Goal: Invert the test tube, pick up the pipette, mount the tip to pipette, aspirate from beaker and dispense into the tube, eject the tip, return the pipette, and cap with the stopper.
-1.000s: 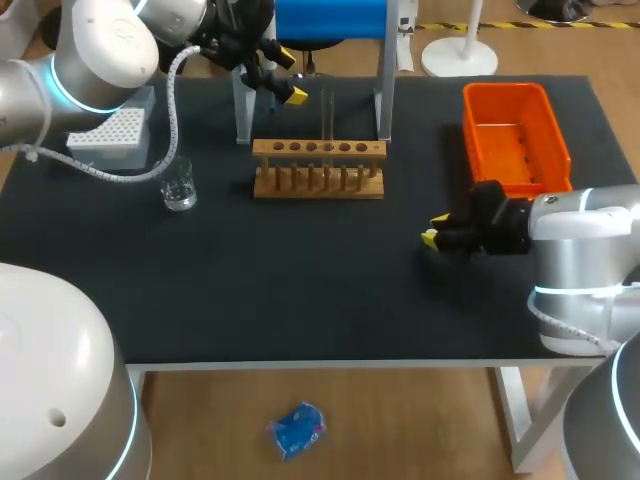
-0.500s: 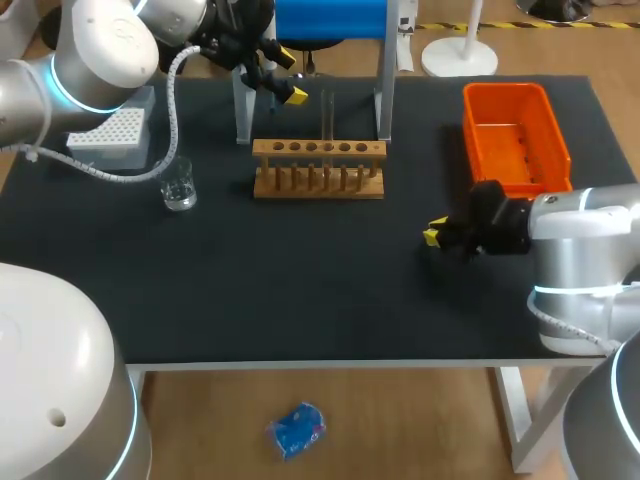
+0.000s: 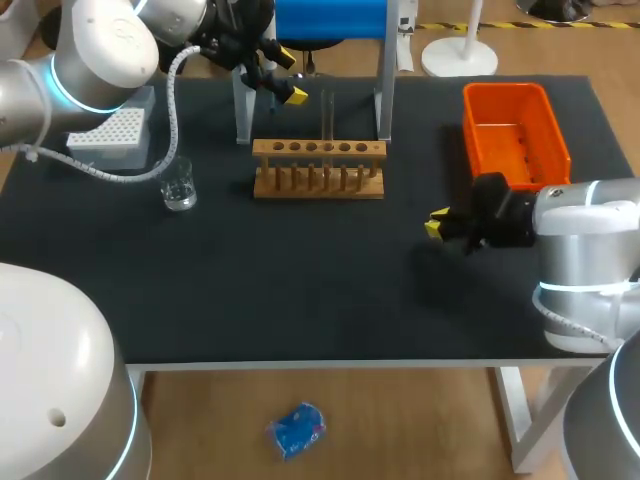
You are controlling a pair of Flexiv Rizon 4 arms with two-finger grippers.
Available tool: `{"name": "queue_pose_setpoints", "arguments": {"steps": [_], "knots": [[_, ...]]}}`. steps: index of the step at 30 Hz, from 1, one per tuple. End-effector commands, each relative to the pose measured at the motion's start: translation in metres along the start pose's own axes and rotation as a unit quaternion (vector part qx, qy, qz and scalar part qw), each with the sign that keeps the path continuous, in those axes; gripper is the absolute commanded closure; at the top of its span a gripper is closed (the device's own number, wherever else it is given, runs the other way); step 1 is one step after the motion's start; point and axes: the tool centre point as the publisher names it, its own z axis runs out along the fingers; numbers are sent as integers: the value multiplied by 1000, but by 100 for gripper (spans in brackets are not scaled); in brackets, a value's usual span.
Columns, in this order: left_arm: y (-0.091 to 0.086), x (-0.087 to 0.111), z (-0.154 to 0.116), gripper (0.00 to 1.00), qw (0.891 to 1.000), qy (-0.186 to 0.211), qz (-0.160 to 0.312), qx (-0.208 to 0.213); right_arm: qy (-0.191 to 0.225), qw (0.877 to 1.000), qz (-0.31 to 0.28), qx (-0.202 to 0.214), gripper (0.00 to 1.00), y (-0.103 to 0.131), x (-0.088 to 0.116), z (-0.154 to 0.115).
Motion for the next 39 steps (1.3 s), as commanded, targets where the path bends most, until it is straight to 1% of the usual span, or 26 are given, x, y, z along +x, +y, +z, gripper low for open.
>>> {"name": "queue_pose_setpoints", "arguments": {"steps": [1, 5, 6, 9, 13, 16, 18, 19, 21, 23, 26, 27, 29, 32, 33, 39], "knots": [[1, 0, 0, 0, 1000, 0, 1, 2, 15, 1000, -12, 2, 100, 14, 0, -21], [1, 0, 0, 0, 1000, 0, 1, 2, 46, 998, -36, 6, 100, 28, 1, -30], [1, 0, 0, 0, 1000, 0, 1, 2, 47, 998, -44, 10, 100, 31, 2, -32], [1, 0, 0, 0, 1000, 0, 1, 2, 66, 996, -59, -2, 100, 42, 2, -39], [1, 0, 0, 0, 1000, 0, 1, 2, 105, 991, -87, -15, 100, 57, 0, -45], [1, 0, 0, 0, 1000, 0, 1, 2, 129, 987, -95, -26, 100, 68, -4, -48], [1, 0, 0, 0, 1000, 0, 1, 2, 131, 986, -104, -24, 100, 76, -7, -49], [1, 0, 0, 0, 1000, 0, 1, 2, 143, 984, -105, -30, 100, 80, -8, -49], [1, 0, 0, 0, 1000, 0, 1, 2, 148, 983, -106, -34, 100, 89, -11, -49], [1, 0, 0, 0, 1000, 0, 1, 2, 163, 980, -106, -40, 100, 98, -14, -49], [1, 0, 0, 0, 1000, 0, 1, 2, 171, 978, -109, -36, 100, 112, -19, -46], [1, 0, 0, 0, 1000, 0, 1, 2, 167, 979, -111, -32, 100, 116, -21, -45], [1, 0, 0, 0, 1000, 0, 1, 2, 176, 977, -113, -32, 100, 128, -24, -42], [1, 0, 0, 0, 1000, 0, 1, 2, 183, 976, -109, -39, 100, 152, -32, -33], [1, 0, 0, 0, 1000, 0, 1, 2, 174, 978, -104, -40, 100, 160, -36, -32], [1, 0, 0, 0, 1000, 0, 1, 2, 174, 978, -104, -40, 100, 160, -36, -32]]}}
